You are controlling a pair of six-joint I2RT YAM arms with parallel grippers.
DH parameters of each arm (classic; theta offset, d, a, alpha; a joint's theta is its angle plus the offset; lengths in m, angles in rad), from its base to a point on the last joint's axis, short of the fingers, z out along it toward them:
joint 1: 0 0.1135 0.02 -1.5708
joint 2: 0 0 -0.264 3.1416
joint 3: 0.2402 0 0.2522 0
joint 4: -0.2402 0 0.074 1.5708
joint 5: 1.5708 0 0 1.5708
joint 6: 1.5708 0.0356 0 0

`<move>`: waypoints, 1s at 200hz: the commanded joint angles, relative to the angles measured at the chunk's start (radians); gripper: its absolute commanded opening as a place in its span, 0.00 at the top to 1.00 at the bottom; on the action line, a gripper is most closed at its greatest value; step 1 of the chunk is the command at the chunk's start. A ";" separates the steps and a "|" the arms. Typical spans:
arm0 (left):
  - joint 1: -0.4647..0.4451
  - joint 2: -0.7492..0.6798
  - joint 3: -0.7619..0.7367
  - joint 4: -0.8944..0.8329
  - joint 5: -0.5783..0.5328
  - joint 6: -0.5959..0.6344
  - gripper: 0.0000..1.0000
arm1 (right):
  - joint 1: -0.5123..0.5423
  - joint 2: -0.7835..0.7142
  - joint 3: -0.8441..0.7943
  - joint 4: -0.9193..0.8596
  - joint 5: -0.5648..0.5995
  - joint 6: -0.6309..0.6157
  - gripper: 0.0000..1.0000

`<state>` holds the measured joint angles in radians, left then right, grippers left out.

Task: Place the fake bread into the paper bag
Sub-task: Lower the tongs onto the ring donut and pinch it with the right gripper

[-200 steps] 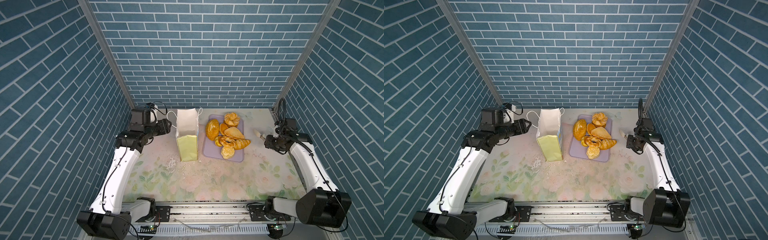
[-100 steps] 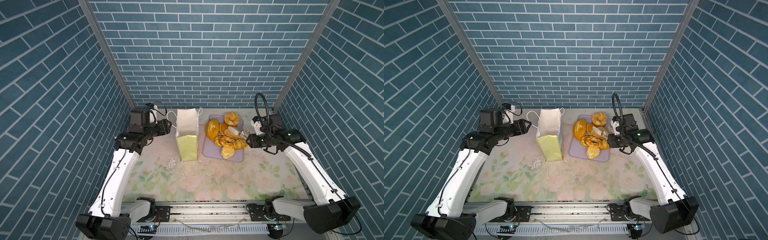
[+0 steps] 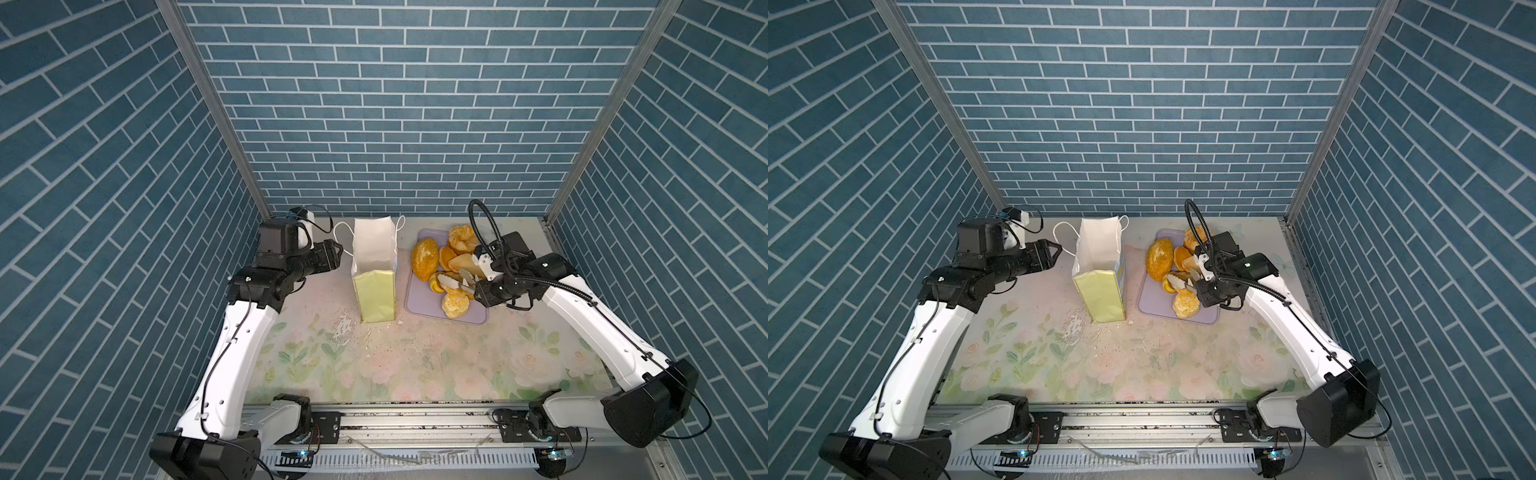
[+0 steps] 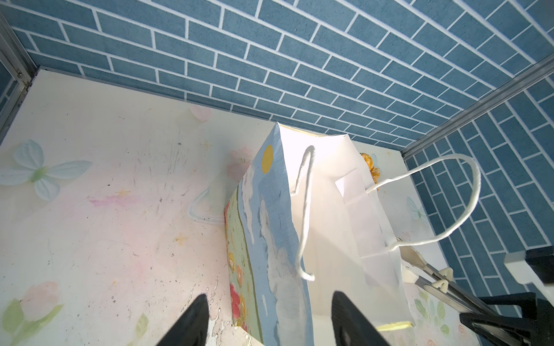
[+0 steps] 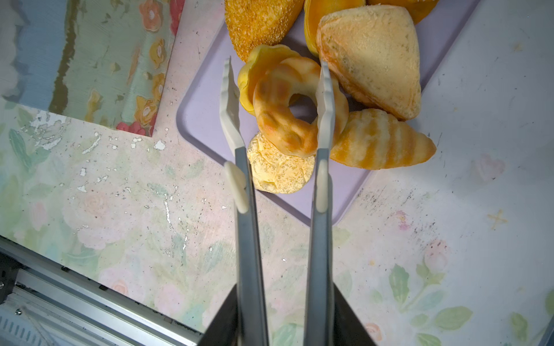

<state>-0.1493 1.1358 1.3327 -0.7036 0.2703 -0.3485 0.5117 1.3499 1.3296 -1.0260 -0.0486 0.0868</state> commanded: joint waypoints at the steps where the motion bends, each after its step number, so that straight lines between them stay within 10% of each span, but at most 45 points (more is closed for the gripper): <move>1: -0.004 -0.013 -0.013 0.004 -0.003 -0.002 0.33 | 0.013 0.034 0.056 -0.014 0.040 -0.062 0.59; 200: -0.006 -0.019 -0.028 -0.003 -0.028 -0.003 0.33 | 0.019 0.109 0.132 -0.088 0.069 -0.146 0.82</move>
<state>-0.1493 1.1324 1.3224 -0.7048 0.2508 -0.3508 0.5255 1.5139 1.4189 -1.0950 0.0029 -0.0353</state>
